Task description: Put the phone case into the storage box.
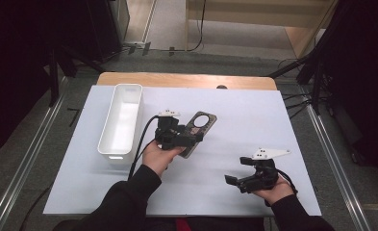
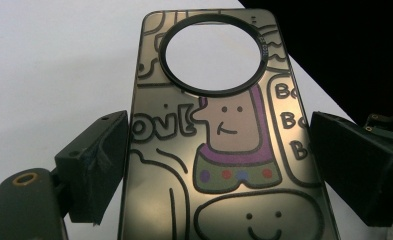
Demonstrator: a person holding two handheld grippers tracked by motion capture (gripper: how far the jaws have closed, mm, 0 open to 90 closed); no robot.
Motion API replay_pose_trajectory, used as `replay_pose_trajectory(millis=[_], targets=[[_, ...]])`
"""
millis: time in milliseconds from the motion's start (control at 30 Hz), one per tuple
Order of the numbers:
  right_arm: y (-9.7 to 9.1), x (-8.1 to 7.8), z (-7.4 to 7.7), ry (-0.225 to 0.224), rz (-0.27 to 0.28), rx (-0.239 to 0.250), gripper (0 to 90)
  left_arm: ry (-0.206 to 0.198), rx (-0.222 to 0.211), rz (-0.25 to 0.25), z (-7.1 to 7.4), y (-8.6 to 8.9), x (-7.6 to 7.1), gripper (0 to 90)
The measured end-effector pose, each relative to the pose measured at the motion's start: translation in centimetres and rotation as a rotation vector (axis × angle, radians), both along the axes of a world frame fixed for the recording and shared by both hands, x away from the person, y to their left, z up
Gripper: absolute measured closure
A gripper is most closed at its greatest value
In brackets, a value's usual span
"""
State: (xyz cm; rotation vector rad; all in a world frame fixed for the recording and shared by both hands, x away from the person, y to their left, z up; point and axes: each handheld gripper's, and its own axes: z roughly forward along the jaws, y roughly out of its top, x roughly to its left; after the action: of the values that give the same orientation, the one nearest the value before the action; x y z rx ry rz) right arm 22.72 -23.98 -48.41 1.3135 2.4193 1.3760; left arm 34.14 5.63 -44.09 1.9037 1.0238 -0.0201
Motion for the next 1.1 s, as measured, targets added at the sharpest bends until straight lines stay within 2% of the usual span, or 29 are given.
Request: replay_pose_trajectory(millis=[200,367,500,600,1100], targets=[[0.2,0.2,0.2,0.016,-0.002,0.006,0.0,-0.008,-0.005,0.020,-0.5,0.5,-0.6,11.5],[0.5,0.5,0.3,0.022,-0.007,0.014,0.0,0.003,-0.026,0.033,-0.9,0.9,-0.8,11.5],[0.7,1.0,0.3,0.032,0.003,0.021,0.0,-0.014,-0.033,0.043,-1.1,0.7,-1.0,11.5],[0.8,1.3,0.4,0.029,-0.008,0.020,0.0,-0.030,-0.040,0.049,-1.2,0.6,-1.2,11.5],[1.4,2.7,1.5,0.024,-0.071,0.077,0.0,-0.026,-0.069,0.097,-1.8,0.7,-1.7,11.5]])
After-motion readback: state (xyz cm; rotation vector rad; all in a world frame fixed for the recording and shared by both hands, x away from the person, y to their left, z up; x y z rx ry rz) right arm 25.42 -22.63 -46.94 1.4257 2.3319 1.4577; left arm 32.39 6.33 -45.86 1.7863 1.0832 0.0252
